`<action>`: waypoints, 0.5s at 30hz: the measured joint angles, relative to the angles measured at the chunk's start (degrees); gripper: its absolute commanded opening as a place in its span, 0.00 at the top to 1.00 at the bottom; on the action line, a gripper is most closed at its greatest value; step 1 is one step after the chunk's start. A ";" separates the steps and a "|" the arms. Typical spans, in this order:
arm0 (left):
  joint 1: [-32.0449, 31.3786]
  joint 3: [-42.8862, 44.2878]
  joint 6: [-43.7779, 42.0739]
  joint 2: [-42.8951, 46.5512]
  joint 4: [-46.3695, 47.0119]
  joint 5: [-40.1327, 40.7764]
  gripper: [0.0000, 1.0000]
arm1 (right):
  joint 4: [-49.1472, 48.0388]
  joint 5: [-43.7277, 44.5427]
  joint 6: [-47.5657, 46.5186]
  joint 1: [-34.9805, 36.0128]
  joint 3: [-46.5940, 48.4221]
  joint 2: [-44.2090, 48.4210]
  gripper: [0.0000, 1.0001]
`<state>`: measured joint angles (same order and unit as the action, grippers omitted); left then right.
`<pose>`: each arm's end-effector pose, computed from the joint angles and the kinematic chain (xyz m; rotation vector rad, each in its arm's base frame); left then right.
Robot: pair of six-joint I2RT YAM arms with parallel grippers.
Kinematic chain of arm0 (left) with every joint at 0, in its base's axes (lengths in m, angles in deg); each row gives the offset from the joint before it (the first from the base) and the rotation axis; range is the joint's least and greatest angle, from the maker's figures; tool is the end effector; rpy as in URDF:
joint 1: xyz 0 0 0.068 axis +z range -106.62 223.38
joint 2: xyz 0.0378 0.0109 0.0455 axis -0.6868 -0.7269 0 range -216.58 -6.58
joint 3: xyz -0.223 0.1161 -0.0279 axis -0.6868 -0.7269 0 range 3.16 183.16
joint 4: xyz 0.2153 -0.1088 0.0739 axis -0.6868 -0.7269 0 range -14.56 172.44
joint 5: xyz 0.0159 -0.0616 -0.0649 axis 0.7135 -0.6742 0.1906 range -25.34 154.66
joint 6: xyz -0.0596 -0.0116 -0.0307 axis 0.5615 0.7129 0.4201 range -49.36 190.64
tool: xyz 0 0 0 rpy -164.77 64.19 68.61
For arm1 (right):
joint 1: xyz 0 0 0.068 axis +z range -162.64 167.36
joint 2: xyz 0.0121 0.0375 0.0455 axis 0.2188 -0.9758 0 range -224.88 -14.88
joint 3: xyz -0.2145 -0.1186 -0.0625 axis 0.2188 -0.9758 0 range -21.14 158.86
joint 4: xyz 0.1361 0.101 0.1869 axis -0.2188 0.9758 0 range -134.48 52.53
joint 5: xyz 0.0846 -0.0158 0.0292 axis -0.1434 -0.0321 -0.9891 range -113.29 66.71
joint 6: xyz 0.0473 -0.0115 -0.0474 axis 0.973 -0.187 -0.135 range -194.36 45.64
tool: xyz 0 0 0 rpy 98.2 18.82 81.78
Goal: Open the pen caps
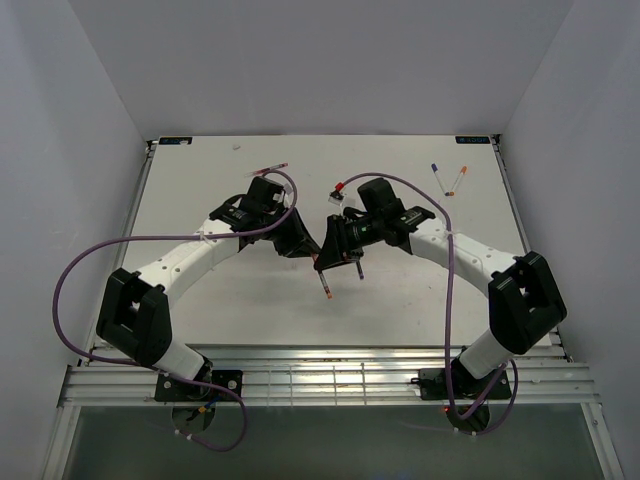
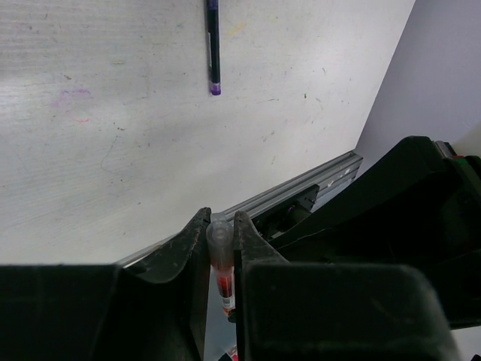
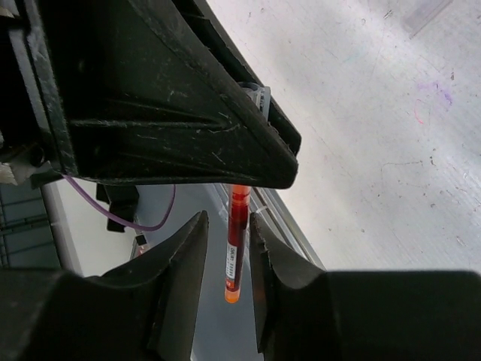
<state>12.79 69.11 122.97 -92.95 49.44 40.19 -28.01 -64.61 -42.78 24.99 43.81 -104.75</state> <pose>0.2637 -0.1821 0.2312 -0.3250 2.7362 -1.0480 0.2507 0.2388 0.2363 -0.5507 2.4457 1.4010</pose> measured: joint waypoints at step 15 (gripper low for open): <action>0.00 2.23 0.37 -0.63 -2.27 0.68 1.00 | -0.28 -0.74 -1.25 2.21 1.84 -4.26 0.92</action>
<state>12.79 71.34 123.35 -93.58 47.17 40.87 -28.29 -65.35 -44.03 27.20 45.64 -109.01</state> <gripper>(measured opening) 0.238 0.129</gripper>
